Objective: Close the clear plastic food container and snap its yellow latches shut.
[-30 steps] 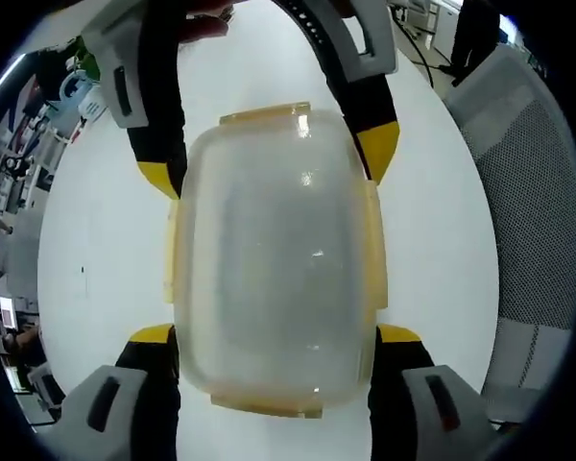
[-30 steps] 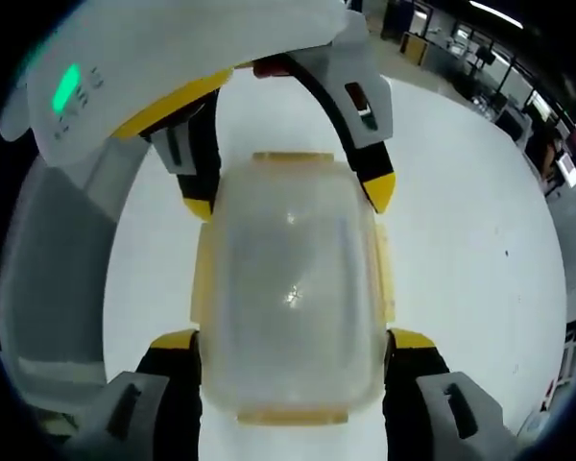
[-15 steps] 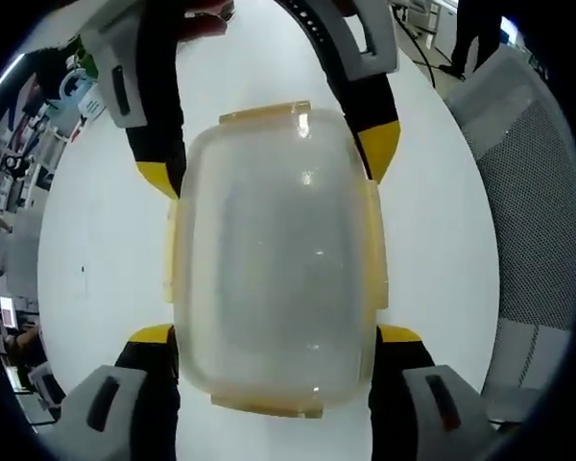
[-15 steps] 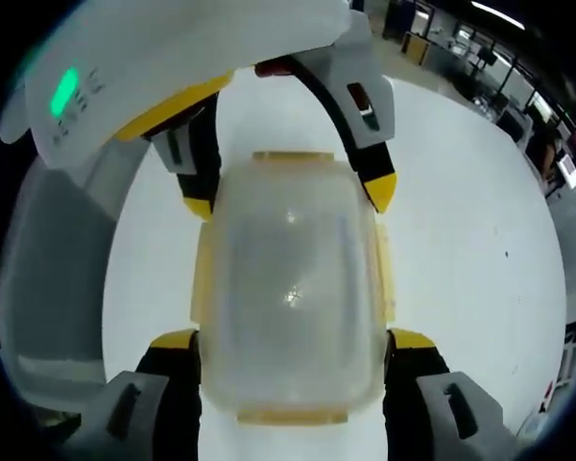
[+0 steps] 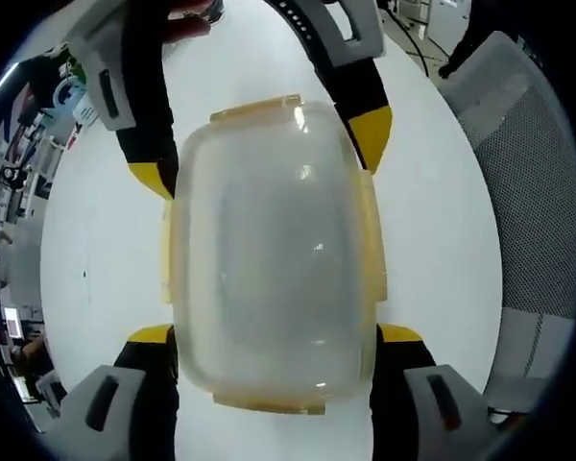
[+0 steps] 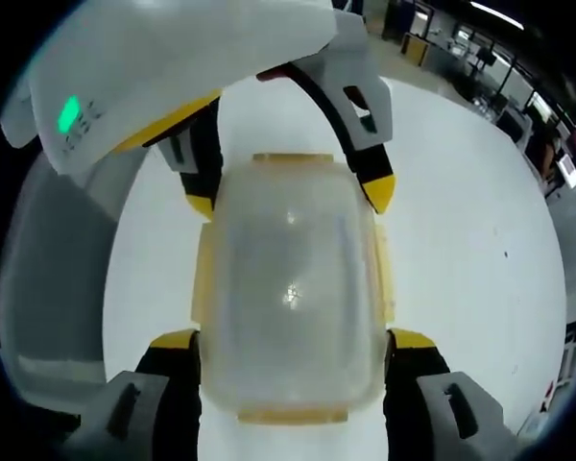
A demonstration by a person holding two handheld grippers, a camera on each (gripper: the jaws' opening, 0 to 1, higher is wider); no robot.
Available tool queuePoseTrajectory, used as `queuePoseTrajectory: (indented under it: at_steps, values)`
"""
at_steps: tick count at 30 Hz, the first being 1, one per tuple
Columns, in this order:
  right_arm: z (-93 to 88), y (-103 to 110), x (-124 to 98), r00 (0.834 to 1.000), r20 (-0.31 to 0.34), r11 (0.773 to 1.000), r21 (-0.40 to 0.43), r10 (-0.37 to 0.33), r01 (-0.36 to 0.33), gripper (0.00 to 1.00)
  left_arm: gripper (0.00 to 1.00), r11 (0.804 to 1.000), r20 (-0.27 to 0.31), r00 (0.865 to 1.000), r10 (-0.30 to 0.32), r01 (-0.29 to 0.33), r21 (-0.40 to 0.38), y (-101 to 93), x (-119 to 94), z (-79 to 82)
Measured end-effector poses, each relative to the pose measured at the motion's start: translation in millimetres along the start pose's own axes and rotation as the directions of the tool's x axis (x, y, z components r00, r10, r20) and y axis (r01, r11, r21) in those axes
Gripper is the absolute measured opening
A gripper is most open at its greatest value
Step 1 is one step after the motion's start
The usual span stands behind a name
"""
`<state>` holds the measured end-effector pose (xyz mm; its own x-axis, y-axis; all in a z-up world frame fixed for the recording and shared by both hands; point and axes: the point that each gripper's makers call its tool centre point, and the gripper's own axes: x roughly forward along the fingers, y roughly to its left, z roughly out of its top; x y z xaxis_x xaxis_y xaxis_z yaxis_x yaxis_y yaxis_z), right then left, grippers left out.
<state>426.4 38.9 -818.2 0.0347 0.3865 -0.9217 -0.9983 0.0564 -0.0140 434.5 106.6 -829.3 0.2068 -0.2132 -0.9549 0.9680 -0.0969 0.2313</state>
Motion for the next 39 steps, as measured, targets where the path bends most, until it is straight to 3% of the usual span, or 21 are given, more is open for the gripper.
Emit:
queuePoseTrajectory:
  at_steps: [13, 18, 29, 39]
  values:
    - [0.6, -1.2, -4.0, 0.999, 0.033, 0.999, 0.033, 0.013, -0.014, 0.78, 0.81, 0.999, 0.019, 1.000, -0.003, 0.004, -0.050, 4.3, -4.6, -4.1]
    - [-1.2, -6.1, -7.6, 0.999, 0.046, 0.999, 0.049, -0.005, 0.003, 0.86, 0.82, 0.999, 0.019, 1.000, 0.001, 0.000, -0.049, 4.5, -7.1, -7.9]
    - [-9.1, -7.8, -13.5, 0.999, 0.050, 0.998, 0.058, -0.023, 0.020, 0.86, 0.84, 0.999, 0.034, 0.999, 0.028, -0.027, -0.046, 8.3, -11.6, -11.0]
    - [-15.4, -6.2, -20.2, 0.994, 0.103, 0.991, 0.129, -0.045, 0.032, 0.85, 0.83, 0.988, 0.067, 0.997, 0.035, -0.024, -0.154, 2.0, -15.8, -25.7]
